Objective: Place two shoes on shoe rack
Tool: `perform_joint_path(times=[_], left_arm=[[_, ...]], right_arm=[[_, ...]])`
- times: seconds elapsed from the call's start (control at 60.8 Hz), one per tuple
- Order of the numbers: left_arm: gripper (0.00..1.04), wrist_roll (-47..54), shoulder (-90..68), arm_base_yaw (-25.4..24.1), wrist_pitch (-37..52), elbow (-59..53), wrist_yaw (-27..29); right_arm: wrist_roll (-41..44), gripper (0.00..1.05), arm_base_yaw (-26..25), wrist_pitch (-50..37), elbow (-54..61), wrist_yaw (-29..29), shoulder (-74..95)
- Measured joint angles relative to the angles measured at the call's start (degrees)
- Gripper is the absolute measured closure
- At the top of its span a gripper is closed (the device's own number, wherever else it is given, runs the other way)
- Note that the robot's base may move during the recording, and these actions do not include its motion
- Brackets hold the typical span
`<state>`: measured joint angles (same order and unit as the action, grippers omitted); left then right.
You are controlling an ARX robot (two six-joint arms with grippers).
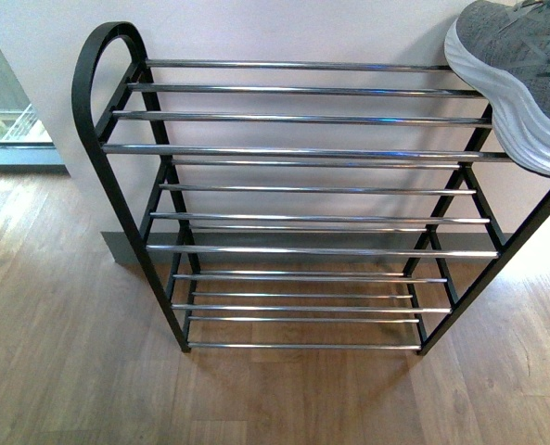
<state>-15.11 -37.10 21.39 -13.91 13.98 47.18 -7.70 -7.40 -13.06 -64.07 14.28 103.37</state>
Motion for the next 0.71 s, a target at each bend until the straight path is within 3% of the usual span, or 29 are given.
perform_joint_path(times=[0.28,0.51,0.707], left_arm=[[1.03,0.02,0.00,0.00,0.00,0.00,0.00],[1.03,0.02,0.00,0.00,0.02,0.00,0.02],[1.03,0.00,0.00,0.00,0.00,0.00,0.00]], right_arm=[[0.07,1.02,1.22,-0.63,0.72,-0.72,-0.04],[-0.79,0.66,1.70,0.35,0.87,-3.19,-1.51],[-4.48,0.32,1.66,7.48,-0.42,-8.48,-3.61]])
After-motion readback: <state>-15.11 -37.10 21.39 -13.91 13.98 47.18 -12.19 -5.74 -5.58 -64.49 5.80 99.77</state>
